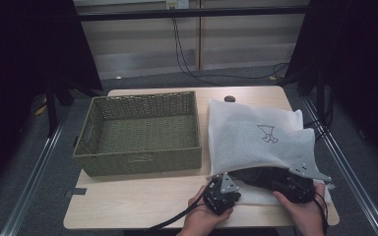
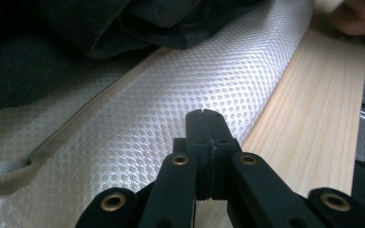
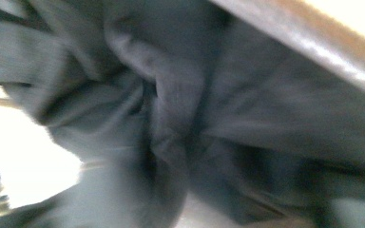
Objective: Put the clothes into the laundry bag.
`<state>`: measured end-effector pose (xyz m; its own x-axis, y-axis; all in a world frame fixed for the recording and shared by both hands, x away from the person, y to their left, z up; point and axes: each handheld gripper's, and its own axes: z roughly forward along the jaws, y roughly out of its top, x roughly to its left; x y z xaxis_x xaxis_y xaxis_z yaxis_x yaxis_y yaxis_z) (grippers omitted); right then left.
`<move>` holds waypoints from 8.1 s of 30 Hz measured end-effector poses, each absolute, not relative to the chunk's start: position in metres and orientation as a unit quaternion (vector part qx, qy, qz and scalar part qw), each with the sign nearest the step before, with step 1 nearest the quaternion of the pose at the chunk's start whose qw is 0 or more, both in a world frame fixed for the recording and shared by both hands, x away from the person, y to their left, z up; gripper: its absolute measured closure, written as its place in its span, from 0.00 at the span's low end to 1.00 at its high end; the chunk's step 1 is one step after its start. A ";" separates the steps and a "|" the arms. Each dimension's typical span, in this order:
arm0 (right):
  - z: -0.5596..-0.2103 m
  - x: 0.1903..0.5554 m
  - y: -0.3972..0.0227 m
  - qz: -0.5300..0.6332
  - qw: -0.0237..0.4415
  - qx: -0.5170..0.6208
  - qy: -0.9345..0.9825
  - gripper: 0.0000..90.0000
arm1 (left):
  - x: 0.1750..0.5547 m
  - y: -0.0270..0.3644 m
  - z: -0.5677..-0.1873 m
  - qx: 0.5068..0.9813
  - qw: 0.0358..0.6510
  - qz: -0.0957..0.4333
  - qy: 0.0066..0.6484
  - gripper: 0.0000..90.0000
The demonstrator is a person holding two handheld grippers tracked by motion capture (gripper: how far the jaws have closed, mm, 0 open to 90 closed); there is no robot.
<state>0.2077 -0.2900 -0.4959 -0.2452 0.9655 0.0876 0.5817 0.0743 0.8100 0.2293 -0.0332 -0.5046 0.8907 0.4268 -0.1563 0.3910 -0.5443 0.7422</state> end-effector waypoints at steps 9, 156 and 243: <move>-0.486 0.235 -0.293 0.407 0.269 0.572 0.659 0.94 | 0.233 -0.031 -0.506 0.872 0.424 0.001 0.245 1.00; -0.426 0.267 -0.271 0.487 0.317 0.425 0.694 0.79 | 0.241 -0.045 -0.509 0.872 0.433 -0.057 0.220 1.00; -0.497 0.244 -0.381 0.329 0.229 0.605 0.688 0.96 | 0.283 0.059 -0.501 0.801 0.470 0.009 0.370 0.81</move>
